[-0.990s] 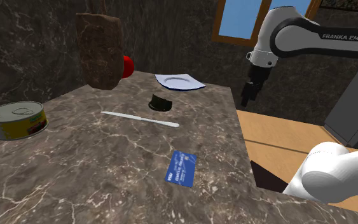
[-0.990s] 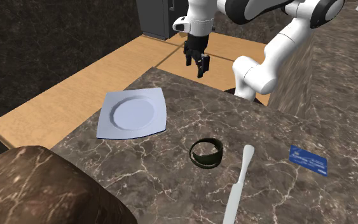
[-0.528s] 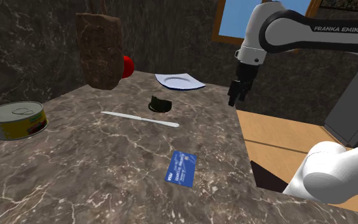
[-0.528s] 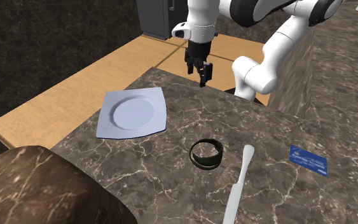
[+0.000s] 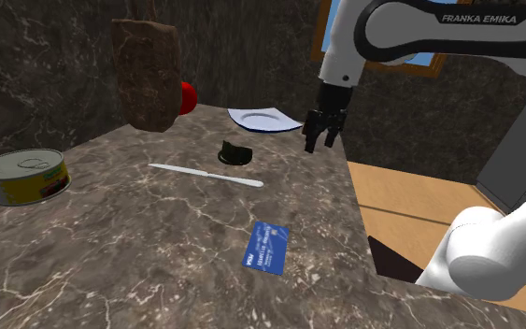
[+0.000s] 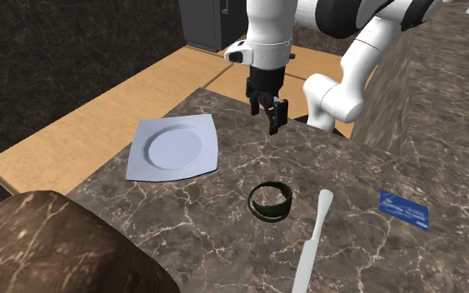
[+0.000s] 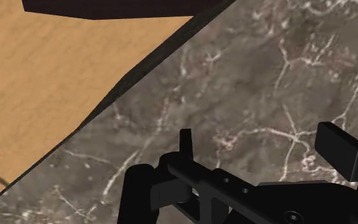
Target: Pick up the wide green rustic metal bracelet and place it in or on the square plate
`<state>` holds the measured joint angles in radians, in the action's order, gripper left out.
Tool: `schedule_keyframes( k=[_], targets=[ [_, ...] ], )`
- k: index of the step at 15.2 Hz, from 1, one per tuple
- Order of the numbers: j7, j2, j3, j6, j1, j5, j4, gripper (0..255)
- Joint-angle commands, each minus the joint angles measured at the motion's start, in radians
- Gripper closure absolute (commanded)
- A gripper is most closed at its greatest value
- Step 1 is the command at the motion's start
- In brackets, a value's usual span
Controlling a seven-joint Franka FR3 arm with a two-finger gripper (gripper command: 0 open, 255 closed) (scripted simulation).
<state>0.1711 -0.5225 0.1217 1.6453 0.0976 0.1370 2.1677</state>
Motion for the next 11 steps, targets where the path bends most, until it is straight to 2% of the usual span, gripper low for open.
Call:
schedule_keyframes(
  k=[1,11],
  targets=[
    [0.043,0.05,0.026,0.002,0.011,0.027,-0.053,0],
    [0.248,0.321,0.141,-0.001,0.059,0.1,-0.363,0]
  ],
)
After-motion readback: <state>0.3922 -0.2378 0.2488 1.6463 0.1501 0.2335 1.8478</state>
